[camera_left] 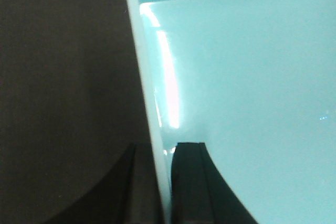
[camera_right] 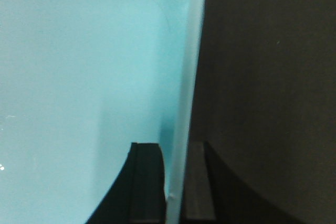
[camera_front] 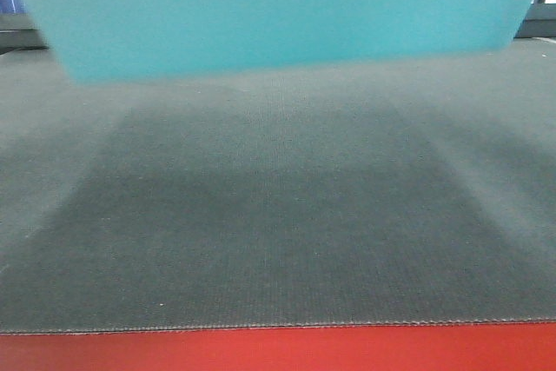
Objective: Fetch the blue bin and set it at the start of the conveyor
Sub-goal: 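Lower the held bin onto the conveyor belt with both grippers, then open both grippers and lift them away from the bin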
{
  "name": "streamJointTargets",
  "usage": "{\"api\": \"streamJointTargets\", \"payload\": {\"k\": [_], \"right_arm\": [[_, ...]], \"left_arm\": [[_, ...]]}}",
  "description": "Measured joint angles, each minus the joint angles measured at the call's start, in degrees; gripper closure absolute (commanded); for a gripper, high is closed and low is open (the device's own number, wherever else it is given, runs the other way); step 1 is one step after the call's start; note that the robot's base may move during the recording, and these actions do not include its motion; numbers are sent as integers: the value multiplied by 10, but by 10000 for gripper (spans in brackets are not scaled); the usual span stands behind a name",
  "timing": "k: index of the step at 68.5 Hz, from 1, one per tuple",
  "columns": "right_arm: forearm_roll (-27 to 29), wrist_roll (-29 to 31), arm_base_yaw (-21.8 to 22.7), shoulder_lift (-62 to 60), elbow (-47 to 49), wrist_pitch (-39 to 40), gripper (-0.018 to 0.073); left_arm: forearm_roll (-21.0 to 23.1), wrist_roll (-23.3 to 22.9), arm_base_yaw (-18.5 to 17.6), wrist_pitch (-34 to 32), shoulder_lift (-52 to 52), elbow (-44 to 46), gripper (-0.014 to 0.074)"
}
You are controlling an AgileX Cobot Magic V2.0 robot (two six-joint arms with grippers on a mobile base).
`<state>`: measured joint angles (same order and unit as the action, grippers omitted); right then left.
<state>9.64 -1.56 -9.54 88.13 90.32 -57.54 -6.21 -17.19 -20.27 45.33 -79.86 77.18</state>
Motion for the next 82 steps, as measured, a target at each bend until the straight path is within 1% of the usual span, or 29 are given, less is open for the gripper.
{"api": "streamJointTargets", "payload": {"k": [9, 17, 24, 37, 41, 43, 45, 48, 52, 53, 54, 55, 56, 57, 58, 59, 60, 61, 62, 64, 76, 82], "right_arm": [[14, 1, -5, 49, 0, 5, 711], [22, 1, -6, 87, 0, 6, 711], [25, 1, -8, 115, -8, 6, 711], [26, 1, -8, 133, -38, 8, 711], [26, 1, -8, 136, -43, 10, 701], [26, 1, -8, 137, -45, 11, 676], [26, 1, -8, 136, -46, 12, 652], [26, 0, -8, 137, -46, 14, 569], [26, 0, -8, 138, -46, 15, 427], [28, 0, -8, 138, -46, 15, 385], [28, 1, -8, 138, -46, 15, 342], [27, 1, -8, 138, -46, 13, 319], [25, 1, -8, 138, -46, 13, 250], [25, 1, -8, 138, -46, 12, 204], [20, 2, -8, 138, -46, 11, 157], [19, 2, -6, 137, -46, 10, 113], [15, 2, -6, 137, -46, 9, 92], [14, 2, -5, 137, -46, 7, 31], [11, 2, -4, 136, -46, 6, -6], [6, 2, -3, 134, -46, 5, -15], [-7, 3, 1, 116, -46, 4, 1], [-12, 4, 4, 96, -46, 4, 1]], "left_arm": [[19, 7, 32, -47, -16, -58, 708], [29, 20, 49, -69, -48, -74, 708], [33, 24, 55, -75, -79, -75, 708], [37, 26, 55, -84, -123, -75, 708], [38, 27, 55, -86, -131, -75, 691], [38, 27, 55, -86, -134, -75, 673], [39, 27, 55, -86, -135, -75, 632], [39, 27, 55, -86, -136, -75, 575], [38, 28, 55, -86, -138, -75, 433], [37, 30, 55, -86, -138, -75, 415], [35, 30, 55, -86, -138, -75, 377], [33, 31, 55, -84, -138, -75, 316], [30, 31, 56, -82, -139, -75, 274], [24, 31, 58, -81, -139, -75, 232], [21, 31, 60, -80, -139, -75, 211], [18, 31, 60, -77, -139, -75, 169], [16, 31, 62, -75, -139, -75, 127], [12, 31, 63, -72, -139, -75, 66], [8, 33, 65, -70, -139, -75, 28], [4, 33, 66, -63, -139, -73, -37], [-7, 38, 70, -6, -129, -40, 89], [-11, 45, 70, 9, -109, -28, 154]]}}
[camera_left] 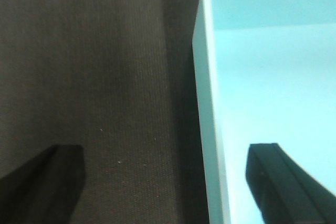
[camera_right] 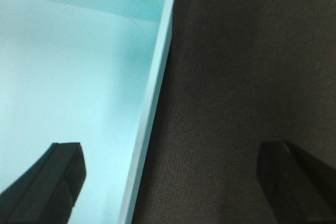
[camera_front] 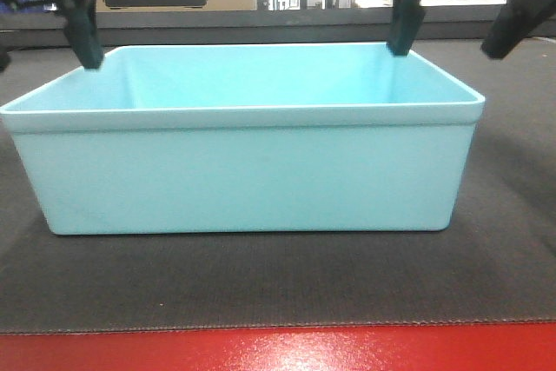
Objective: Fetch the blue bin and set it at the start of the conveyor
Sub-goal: 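Open both grippers and lift them away from the bin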
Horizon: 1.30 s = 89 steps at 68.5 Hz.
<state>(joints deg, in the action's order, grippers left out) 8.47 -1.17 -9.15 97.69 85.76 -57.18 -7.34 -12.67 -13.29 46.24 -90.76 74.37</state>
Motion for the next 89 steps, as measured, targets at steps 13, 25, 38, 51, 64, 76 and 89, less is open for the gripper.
{"api": "streamJointTargets", "payload": {"k": [13, 25, 38, 51, 64, 76, 89], "right_arm": [[-25, 1, 32, -58, 0, -2, 167], [-77, 1, 75, -115, -36, -2, 529], [-91, 1, 90, -177, -149, 46, 720], [-91, 1, 90, -250, -287, 135, 720], [-91, 1, 90, -343, -412, 225, 720], [-92, 1, 90, -473, -526, 316, 720], [-92, 1, 90, -620, -599, 382, 720]], "left_arm": [[-36, 4, 0, 29, 74, 2, 391], [-54, 7, 19, 20, 153, -47, 706], [-39, 7, 75, -41, 227, -147, 707], [-36, 7, 103, -100, 302, -267, 707], [-36, 7, 103, -178, 415, -388, 707], [-36, 7, 103, -230, 544, -464, 707], [-41, 7, 103, -245, 656, -497, 707]]}}
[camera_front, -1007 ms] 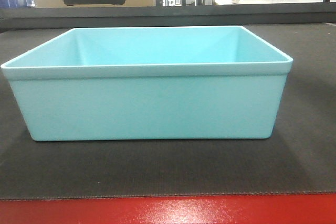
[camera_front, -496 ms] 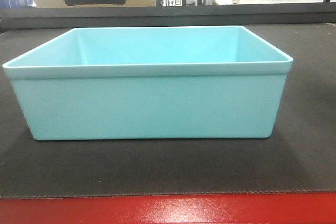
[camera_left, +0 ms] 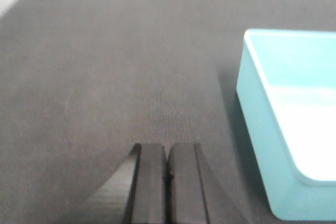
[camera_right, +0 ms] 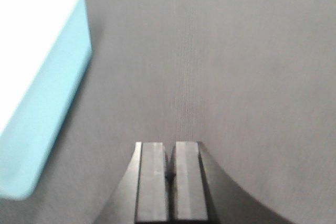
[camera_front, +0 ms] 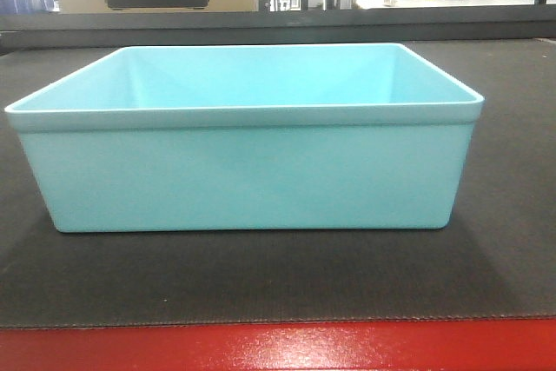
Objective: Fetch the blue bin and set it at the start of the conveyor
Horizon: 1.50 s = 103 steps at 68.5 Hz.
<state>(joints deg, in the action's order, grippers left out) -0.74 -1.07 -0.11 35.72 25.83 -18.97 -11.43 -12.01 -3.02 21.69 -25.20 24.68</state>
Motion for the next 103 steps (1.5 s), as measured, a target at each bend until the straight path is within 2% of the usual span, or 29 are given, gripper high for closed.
{"api": "streamJointTargets", "payload": {"k": [10, 22, 72, 81, 90, 103], "right_arm": [[-1, 0, 0, -129, -19, 25, 720], [-1, 0, 0, -206, -20, 32, 720], [-1, 1, 0, -213, -20, 32, 721], [-1, 1, 0, -213, -20, 32, 721], [-1, 1, 0, -213, -20, 32, 721], [-1, 1, 0, -213, -20, 32, 721]], "left_arm": [[-1, 0, 0, -1, 59, -6, 707], [-2, 0, 1, -2, 78, -7, 707], [-3, 0, 1, -2, 78, -9, 707], [17, 6, 12, -4, 86, -15, 707], [46, 60, 40, -53, 123, -61, 707], [57, 75, 57, -157, 208, -180, 707]]}}
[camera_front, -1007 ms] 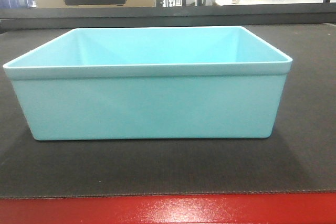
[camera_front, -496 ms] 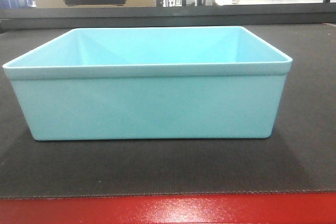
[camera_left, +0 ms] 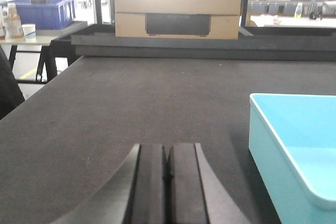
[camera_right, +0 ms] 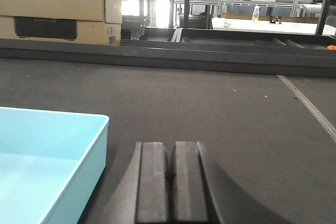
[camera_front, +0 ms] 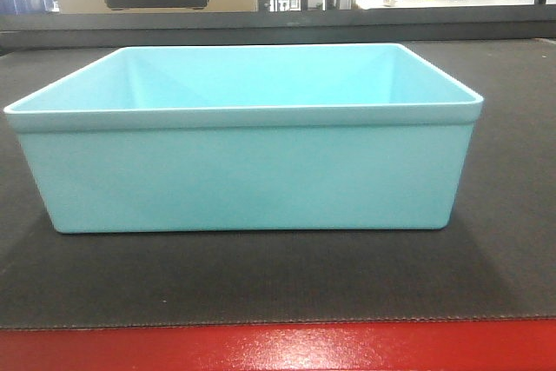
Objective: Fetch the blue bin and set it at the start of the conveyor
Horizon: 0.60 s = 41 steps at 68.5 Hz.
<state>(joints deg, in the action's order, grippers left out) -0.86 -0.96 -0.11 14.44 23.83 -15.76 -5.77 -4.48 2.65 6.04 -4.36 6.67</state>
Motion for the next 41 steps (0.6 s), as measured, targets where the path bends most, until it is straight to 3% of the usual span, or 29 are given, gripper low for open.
{"api": "streamJointTargets", "payload": {"k": [9, 41], "right_arm": [[0, 0, 0, 0, 0, 0, 721], [0, 0, 0, 0, 0, 1, 721]], "left_arm": [[1, 0, 0, -29, 37, -62, 707], [2, 0, 0, -40, 41, -67, 707]]}}
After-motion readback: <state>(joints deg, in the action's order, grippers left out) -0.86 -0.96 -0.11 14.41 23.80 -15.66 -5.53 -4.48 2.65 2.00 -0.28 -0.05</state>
